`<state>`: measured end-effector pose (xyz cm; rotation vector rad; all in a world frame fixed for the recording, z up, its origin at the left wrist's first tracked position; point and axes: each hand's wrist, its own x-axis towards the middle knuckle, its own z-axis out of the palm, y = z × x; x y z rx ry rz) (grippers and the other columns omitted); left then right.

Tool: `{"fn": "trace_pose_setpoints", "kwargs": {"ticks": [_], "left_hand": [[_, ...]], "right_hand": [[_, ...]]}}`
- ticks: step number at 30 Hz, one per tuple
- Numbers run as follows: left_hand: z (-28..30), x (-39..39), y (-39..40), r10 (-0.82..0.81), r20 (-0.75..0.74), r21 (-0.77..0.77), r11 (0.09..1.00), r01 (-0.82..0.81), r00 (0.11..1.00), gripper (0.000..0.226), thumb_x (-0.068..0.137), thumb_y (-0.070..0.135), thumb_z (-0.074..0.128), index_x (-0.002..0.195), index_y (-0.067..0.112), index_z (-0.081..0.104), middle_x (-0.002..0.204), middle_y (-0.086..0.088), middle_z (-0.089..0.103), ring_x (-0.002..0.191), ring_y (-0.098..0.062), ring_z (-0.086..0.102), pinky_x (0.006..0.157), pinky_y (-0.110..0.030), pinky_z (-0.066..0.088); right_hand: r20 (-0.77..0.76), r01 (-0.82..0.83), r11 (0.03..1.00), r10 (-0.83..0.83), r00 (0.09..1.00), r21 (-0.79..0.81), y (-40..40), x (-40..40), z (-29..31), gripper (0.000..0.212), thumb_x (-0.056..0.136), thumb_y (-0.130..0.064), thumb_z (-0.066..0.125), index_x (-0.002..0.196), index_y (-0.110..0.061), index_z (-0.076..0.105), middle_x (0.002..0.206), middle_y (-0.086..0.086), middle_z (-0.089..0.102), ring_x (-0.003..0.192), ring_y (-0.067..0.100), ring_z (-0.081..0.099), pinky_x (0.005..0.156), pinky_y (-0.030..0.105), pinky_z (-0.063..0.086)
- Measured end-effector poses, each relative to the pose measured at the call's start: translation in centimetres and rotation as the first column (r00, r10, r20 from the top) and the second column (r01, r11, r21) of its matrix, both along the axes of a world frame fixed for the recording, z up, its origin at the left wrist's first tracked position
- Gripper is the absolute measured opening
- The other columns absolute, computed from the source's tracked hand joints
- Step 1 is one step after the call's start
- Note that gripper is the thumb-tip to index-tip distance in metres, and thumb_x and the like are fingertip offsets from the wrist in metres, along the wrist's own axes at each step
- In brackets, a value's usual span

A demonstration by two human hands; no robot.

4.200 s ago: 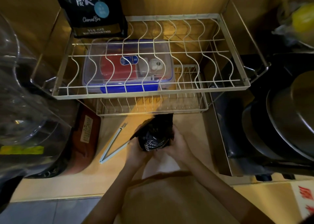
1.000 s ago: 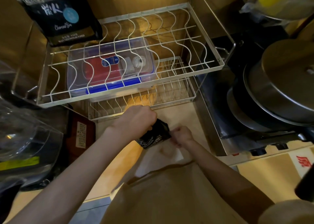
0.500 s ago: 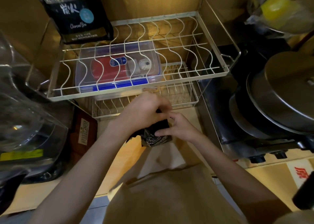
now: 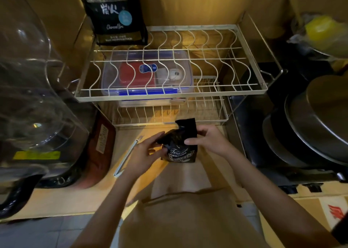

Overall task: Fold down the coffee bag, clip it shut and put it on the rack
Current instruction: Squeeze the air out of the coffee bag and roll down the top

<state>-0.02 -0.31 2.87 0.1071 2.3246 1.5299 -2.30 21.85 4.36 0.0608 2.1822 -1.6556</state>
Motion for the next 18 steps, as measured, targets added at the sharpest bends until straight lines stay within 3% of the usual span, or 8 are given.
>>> {"fn": "trace_pose_setpoints", "kwargs": {"ticks": [2, 4, 8, 10, 12, 14, 16, 18], "left_hand": [[0.2, 0.1, 0.7, 0.133, -0.235, -0.038, 0.989, -0.146, 0.963, 0.031, 0.081, 0.006, 0.063, 0.110, 0.015, 0.064, 0.097, -0.015, 0.071, 0.084, -0.015, 0.064, 0.067, 0.000, 0.042], [0.8, -0.1, 1.0, 0.121, -0.325, -0.094, 0.983, -0.160, 0.938, 0.024, 0.081, 0.000, 0.060, 0.102, 0.007, 0.068, 0.088, -0.023, 0.073, 0.087, -0.014, 0.058, 0.060, 0.003, 0.036], [1.4, -0.7, 1.2, -0.025, -0.372, -0.200, 0.978, -0.053, 0.928, 0.022, 0.083, 0.012, 0.060, 0.102, 0.018, 0.069, 0.087, -0.009, 0.076, 0.074, -0.010, 0.065, 0.063, -0.014, 0.046], [1.7, -0.9, 1.6, -0.073, -0.406, -0.219, 0.976, -0.019, 0.911, 0.021, 0.084, 0.021, 0.058, 0.102, 0.020, 0.069, 0.088, -0.008, 0.076, 0.077, -0.016, 0.067, 0.068, -0.024, 0.048], [2.1, -1.2, 2.4, -0.125, -0.428, -0.269, 0.963, 0.006, 0.895, 0.024, 0.082, 0.026, 0.055, 0.099, 0.019, 0.070, 0.085, -0.013, 0.076, 0.075, -0.026, 0.067, 0.067, -0.034, 0.049], [2.4, -1.6, 3.1, -0.193, -0.416, -0.370, 0.928, 0.028, 0.889, 0.020, 0.082, 0.021, 0.056, 0.092, 0.011, 0.071, 0.079, -0.018, 0.073, 0.072, -0.032, 0.064, 0.064, -0.039, 0.048], [2.3, -1.9, 3.3, -0.186, -0.389, -0.361, 0.932, 0.037, 0.902, 0.018, 0.083, 0.021, 0.060, 0.082, 0.006, 0.071, 0.074, -0.018, 0.072, 0.063, -0.026, 0.062, 0.060, -0.034, 0.047], [1.9, -1.8, 2.8, -0.090, -0.273, -0.170, 0.985, 0.045, 0.958, 0.015, 0.081, 0.021, 0.065, 0.087, 0.009, 0.071, 0.079, -0.014, 0.073, 0.063, -0.011, 0.062, 0.062, -0.020, 0.048]], "right_hand": [[-0.005, -0.057, 0.998, 0.057, 0.998, 0.035, 0.1, -0.2, 0.9, 0.031, 0.069, -0.002, 0.075, 0.099, -0.003, 0.067, 0.106, 0.011, 0.069, 0.101, 0.021, 0.063, 0.083, 0.029, 0.053], [-0.018, -0.099, 0.992, 0.101, 0.995, 0.079, -0.1, -0.3, 2.6, 0.031, 0.069, -0.003, 0.074, 0.098, -0.011, 0.066, 0.103, 0.004, 0.068, 0.102, 0.017, 0.062, 0.079, 0.019, 0.052], [-0.190, -0.225, 0.932, 0.285, 0.940, 0.285, -1.2, -0.8, 7.3, 0.034, 0.074, -0.018, 0.072, 0.107, -0.021, 0.065, 0.102, -0.009, 0.066, 0.098, 0.005, 0.061, 0.084, 0.021, 0.052], [-0.246, -0.270, 0.772, 0.478, 0.843, 0.575, -2.4, -0.8, 9.2, 0.036, 0.076, -0.028, 0.070, 0.111, -0.025, 0.064, 0.109, -0.006, 0.068, 0.101, 0.009, 0.060, 0.089, 0.031, 0.050], [-0.140, -0.280, 0.470, 0.678, 0.722, 0.837, -4.2, -0.7, 10.0, 0.035, 0.079, -0.035, 0.064, 0.113, -0.026, 0.060, 0.112, -0.003, 0.067, 0.104, 0.017, 0.060, 0.088, 0.037, 0.049], [-0.033, -0.259, 0.265, 0.755, 0.655, 0.929, -5.6, -0.7, 9.7, 0.027, 0.084, -0.034, 0.057, 0.107, -0.020, 0.060, 0.106, 0.004, 0.067, 0.101, 0.025, 0.060, 0.081, 0.037, 0.047], [-0.011, -0.247, 0.233, 0.748, 0.664, 0.941, -5.9, -0.6, 9.3, 0.024, 0.088, -0.029, 0.051, 0.104, -0.016, 0.062, 0.103, 0.009, 0.067, 0.098, 0.029, 0.061, 0.079, 0.038, 0.048], [-0.071, -0.236, 0.314, 0.725, 0.685, 0.920, -5.2, -0.5, 8.9, 0.025, 0.089, -0.026, 0.048, 0.106, -0.018, 0.065, 0.103, 0.008, 0.069, 0.099, 0.027, 0.061, 0.083, 0.041, 0.050]]}}
